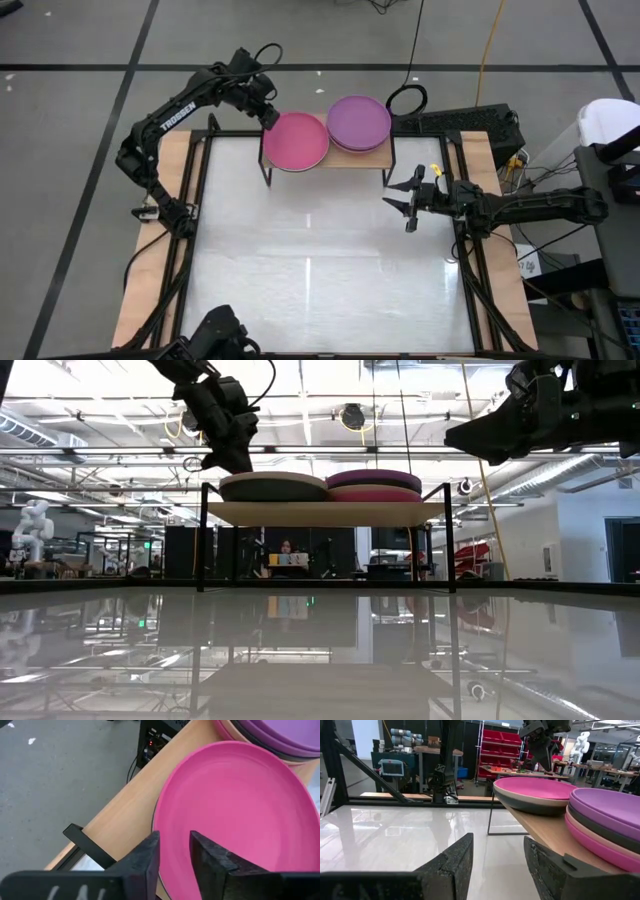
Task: Place and stack plates onto a shelf
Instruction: Stack the pink plate on top of the gray plate on the shelf, then return to Home Position
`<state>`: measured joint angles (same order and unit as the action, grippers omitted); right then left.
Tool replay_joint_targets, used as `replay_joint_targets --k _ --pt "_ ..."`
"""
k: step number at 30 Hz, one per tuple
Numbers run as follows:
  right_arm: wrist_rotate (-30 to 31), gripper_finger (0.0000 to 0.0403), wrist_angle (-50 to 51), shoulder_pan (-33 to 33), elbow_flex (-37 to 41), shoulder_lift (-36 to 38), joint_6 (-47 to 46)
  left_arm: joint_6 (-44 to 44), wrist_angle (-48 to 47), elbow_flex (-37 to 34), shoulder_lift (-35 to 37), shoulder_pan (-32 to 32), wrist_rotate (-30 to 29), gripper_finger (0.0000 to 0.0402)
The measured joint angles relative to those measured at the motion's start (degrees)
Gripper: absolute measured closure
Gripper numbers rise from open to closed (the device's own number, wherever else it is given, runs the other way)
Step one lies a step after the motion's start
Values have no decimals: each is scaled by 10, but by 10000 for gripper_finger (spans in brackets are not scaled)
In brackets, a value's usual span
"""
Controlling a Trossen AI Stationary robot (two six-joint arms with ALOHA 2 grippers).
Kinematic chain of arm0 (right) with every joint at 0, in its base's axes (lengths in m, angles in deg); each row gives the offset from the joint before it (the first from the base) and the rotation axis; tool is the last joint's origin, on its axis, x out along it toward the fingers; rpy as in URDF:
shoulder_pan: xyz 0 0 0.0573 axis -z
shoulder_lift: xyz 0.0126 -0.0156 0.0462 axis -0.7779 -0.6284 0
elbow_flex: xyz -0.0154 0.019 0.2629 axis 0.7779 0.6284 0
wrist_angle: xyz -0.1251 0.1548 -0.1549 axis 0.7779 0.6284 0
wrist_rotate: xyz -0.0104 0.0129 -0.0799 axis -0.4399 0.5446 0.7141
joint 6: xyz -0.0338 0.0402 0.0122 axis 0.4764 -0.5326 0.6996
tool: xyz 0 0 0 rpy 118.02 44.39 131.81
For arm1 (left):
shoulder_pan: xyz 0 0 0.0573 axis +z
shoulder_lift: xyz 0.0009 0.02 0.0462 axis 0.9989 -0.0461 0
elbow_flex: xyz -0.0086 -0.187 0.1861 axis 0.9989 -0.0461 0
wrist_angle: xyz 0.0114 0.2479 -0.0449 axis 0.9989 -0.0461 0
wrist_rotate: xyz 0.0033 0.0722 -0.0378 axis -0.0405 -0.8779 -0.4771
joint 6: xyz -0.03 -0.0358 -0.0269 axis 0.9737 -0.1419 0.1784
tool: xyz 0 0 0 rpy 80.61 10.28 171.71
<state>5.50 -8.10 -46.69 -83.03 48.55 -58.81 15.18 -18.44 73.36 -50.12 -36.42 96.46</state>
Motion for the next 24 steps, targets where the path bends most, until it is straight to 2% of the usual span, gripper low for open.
replay_joint_targets --k 6,14,24 --pt "1 248 1 0 0 0 0 -7 0 0 8 1 0 274" --pt "1 248 18 0 0 5 -15 -29 68 0 92 7 -2 273" --pt "2 248 94 0 0 112 -16 -54 133 -33 196 -16 0 273"
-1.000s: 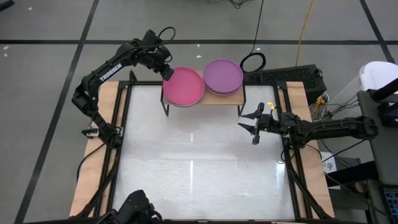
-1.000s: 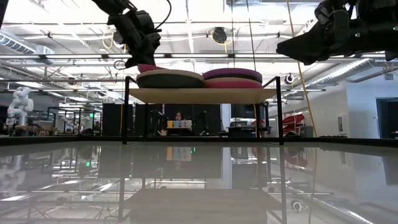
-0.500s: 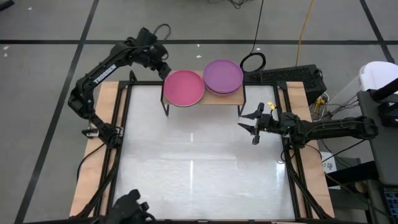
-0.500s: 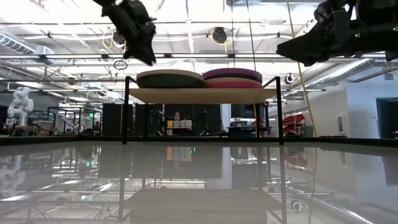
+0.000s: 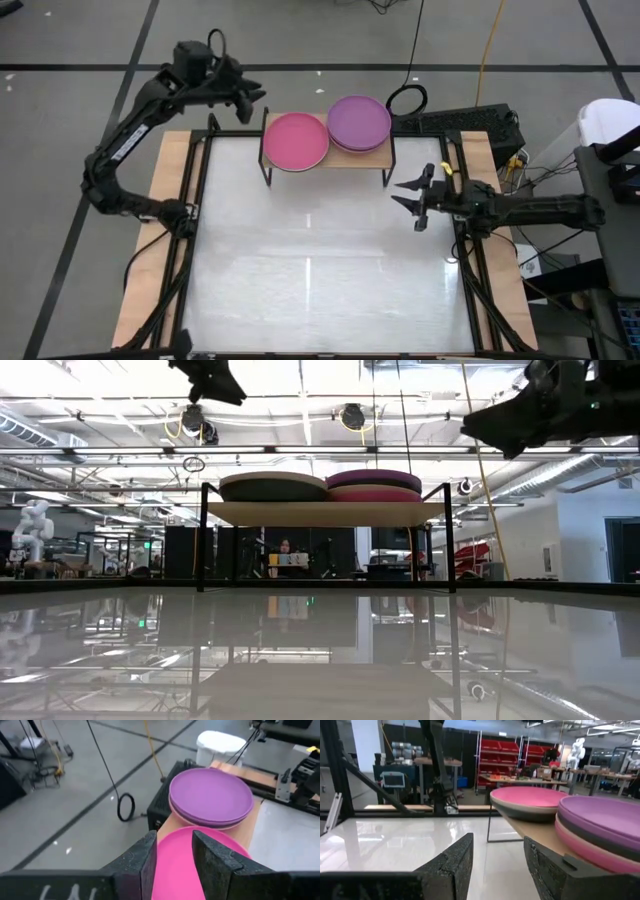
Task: Place and stack plates onto a shelf
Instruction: Return to Home Position
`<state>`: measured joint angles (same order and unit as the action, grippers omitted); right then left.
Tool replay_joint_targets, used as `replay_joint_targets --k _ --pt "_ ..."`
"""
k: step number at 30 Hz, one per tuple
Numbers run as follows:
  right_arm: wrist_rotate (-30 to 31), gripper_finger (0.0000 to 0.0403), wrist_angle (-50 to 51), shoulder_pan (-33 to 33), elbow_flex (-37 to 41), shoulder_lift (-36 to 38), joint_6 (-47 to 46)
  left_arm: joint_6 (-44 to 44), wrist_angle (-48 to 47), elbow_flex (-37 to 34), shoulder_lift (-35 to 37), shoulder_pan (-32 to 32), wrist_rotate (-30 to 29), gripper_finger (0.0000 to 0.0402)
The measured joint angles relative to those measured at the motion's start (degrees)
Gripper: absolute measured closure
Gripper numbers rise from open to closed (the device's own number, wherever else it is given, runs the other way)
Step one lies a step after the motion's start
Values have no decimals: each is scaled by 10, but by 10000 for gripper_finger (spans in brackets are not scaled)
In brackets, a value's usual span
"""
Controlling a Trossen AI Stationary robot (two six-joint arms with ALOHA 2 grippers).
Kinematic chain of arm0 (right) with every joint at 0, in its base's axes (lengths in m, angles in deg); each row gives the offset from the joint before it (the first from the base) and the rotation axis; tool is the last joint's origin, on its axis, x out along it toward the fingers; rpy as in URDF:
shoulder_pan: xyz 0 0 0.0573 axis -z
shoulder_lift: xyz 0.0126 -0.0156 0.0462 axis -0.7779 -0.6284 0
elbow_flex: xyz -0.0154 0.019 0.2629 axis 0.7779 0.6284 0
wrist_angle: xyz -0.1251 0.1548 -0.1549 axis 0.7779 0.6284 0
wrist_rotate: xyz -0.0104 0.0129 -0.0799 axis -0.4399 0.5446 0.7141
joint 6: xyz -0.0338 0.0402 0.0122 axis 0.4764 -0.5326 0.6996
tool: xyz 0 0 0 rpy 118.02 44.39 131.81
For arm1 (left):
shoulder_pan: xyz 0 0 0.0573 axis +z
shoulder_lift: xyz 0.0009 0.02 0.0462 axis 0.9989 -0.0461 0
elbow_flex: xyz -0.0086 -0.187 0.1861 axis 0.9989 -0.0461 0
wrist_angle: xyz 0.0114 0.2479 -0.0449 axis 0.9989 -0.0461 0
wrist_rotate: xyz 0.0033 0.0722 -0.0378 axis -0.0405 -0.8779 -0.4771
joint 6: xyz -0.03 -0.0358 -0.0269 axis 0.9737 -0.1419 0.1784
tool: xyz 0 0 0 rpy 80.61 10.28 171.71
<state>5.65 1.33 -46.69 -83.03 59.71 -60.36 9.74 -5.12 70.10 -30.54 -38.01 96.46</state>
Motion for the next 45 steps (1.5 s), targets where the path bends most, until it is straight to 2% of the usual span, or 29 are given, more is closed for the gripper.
replay_joint_targets --k 4,8,21,27,35,45 --pt "0 248 39 0 0 36 -8 8 46 -52 40 0 0 273" --pt "0 248 66 0 0 67 -10 14 118 -136 88 -3 0 273" --pt "0 248 139 0 0 143 -6 95 433 -460 283 -36 34 273" --pt "0 248 140 0 0 148 -19 127 597 -607 337 -62 34 273" --pt "-1 248 140 0 0 148 -14 159 757 -728 373 -67 34 273" --pt "-2 248 168 0 0 191 2 181 836 -821 413 -66 33 273"
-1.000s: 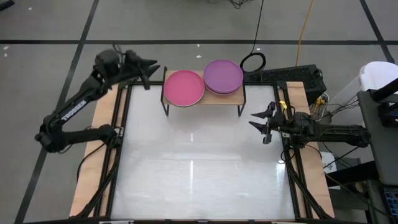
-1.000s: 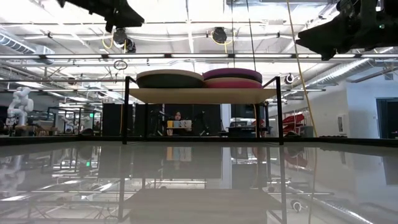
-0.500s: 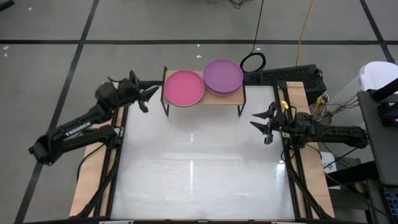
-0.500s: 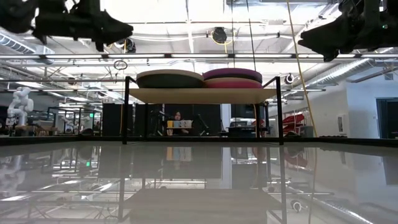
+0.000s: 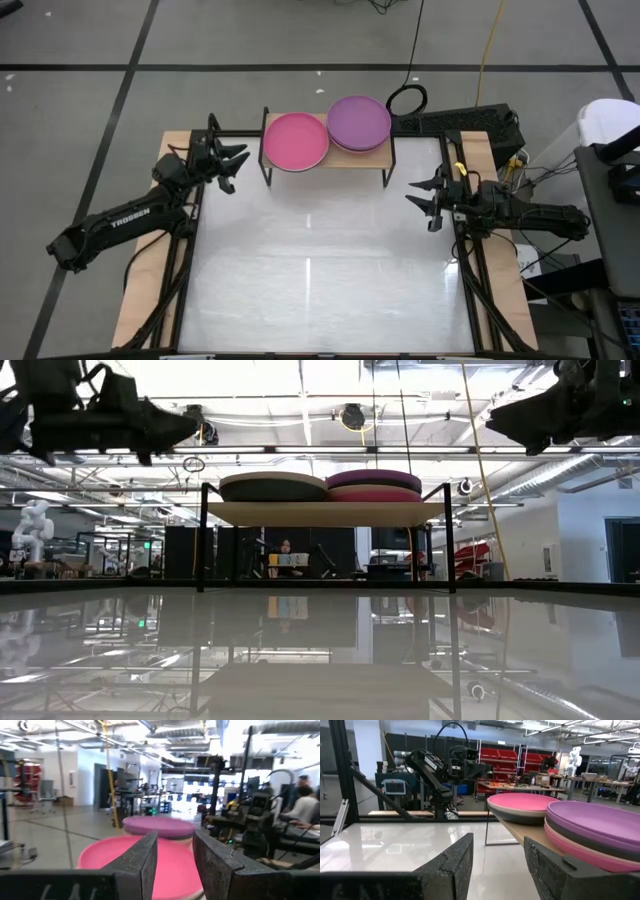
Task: Place and stack plates onto a shelf
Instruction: Return to Home Position
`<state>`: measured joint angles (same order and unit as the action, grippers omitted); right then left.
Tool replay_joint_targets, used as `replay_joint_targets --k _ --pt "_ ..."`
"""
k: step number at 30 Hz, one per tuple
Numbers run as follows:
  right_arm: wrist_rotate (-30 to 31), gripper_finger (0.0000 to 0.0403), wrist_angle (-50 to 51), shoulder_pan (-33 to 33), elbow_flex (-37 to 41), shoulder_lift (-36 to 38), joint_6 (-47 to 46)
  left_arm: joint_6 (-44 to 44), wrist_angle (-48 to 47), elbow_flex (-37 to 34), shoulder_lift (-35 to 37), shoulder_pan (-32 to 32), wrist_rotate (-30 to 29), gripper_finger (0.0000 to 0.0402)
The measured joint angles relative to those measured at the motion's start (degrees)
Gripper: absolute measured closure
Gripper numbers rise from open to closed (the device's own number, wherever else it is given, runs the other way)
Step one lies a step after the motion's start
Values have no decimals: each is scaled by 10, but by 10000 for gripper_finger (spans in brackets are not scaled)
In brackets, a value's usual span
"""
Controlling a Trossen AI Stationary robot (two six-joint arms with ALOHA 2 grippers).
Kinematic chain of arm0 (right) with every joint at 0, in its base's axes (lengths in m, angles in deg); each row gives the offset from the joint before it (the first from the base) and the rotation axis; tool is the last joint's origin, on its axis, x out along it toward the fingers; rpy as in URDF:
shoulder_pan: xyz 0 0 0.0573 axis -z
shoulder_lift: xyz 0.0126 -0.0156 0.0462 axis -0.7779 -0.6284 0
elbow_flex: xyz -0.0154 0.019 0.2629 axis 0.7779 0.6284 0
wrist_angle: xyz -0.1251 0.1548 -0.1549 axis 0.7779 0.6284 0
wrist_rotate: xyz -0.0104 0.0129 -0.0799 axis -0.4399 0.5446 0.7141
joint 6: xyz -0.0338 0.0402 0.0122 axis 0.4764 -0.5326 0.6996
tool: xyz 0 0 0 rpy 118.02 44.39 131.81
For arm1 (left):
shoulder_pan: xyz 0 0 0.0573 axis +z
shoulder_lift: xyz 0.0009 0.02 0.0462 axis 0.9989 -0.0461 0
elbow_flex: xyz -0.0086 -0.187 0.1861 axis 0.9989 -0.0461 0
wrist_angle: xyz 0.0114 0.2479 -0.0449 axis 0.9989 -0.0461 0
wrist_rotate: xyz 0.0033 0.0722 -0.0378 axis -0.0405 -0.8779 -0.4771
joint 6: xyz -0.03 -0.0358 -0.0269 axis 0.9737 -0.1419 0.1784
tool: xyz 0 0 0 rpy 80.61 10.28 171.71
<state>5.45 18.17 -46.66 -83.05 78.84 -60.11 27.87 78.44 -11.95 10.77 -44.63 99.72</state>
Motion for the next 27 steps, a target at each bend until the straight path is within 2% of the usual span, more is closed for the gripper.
replay_joint_targets --k 8,14,27 --pt "2 248 42 0 0 21 -2 24 84 -82 33 12 -15 273" --pt "2 248 33 0 13 22 -13 37 87 -83 34 11 1 273" --pt "0 248 -23 0 95 21 -50 69 80 -83 33 10 49 273"
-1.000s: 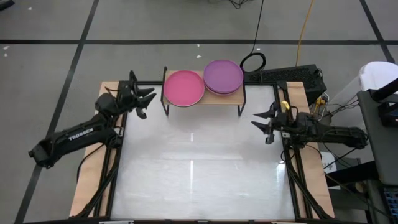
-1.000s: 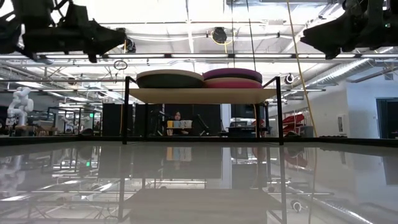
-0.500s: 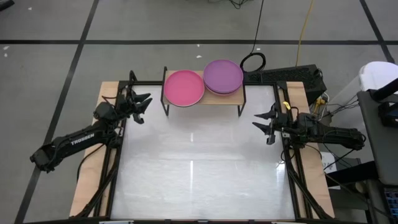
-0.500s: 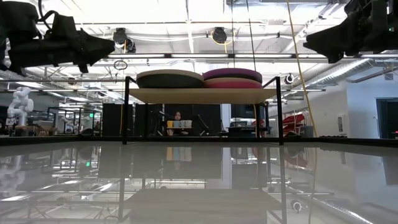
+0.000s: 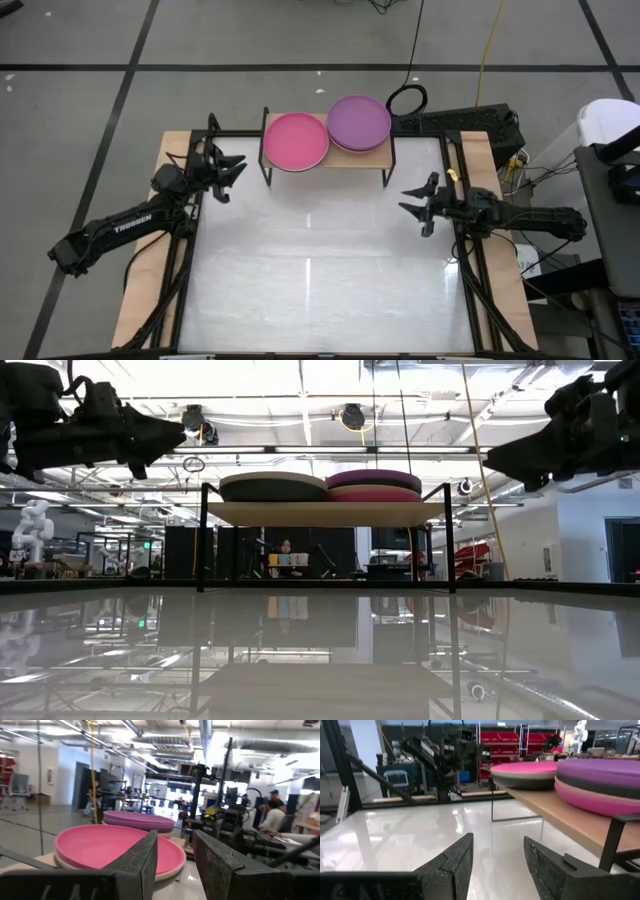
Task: Place and stack plates onto a shelf
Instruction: Return to Home Position
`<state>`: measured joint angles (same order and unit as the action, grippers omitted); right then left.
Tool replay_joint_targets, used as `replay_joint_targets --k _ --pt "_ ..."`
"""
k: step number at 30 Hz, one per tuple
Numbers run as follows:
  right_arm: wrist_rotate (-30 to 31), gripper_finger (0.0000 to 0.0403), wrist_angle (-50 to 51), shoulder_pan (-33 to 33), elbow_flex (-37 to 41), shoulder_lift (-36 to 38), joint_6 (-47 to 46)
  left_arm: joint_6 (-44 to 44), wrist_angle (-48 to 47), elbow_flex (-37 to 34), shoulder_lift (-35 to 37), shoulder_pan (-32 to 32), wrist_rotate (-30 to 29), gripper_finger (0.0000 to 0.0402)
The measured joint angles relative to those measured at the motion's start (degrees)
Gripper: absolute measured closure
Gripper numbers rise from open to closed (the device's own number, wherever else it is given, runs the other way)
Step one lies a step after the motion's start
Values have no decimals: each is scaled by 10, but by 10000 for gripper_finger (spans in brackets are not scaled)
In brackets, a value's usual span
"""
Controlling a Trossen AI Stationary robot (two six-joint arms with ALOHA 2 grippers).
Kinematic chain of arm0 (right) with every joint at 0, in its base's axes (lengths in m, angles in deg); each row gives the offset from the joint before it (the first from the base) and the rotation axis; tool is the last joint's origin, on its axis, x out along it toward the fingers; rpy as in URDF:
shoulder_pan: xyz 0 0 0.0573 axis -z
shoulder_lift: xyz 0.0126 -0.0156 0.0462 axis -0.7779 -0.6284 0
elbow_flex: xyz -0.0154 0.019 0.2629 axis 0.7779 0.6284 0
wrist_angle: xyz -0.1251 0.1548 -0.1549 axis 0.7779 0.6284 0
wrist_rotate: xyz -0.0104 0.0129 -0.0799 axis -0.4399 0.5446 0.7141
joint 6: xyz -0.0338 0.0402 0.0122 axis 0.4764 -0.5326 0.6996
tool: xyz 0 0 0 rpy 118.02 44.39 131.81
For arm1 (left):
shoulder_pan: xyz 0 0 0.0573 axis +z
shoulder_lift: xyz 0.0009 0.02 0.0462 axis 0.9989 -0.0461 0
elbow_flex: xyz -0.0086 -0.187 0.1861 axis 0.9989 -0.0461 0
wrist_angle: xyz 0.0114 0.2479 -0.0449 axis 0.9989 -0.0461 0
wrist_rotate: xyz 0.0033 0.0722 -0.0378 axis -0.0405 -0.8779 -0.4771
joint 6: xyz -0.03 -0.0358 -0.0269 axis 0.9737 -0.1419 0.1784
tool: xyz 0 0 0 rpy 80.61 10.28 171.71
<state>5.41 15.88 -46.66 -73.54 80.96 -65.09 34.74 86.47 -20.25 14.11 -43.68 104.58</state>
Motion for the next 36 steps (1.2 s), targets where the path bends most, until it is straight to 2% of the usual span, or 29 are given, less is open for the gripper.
replay_joint_targets --k 8,12,21,24,36 --pt "0 248 11 0 7 0 -26 -21 -28 0 0 0 47 273" --pt "-1 248 24 0 8 -1 -31 -42 -81 0 0 0 50 273" --pt "-1 248 31 0 8 -2 -38 -56 -122 0 0 0 62 273" --pt "-1 248 31 0 9 -2 -36 -32 -112 0 0 -5 69 273" --pt "0 248 16 0 9 -2 -36 -28 -114 0 0 -41 62 273"
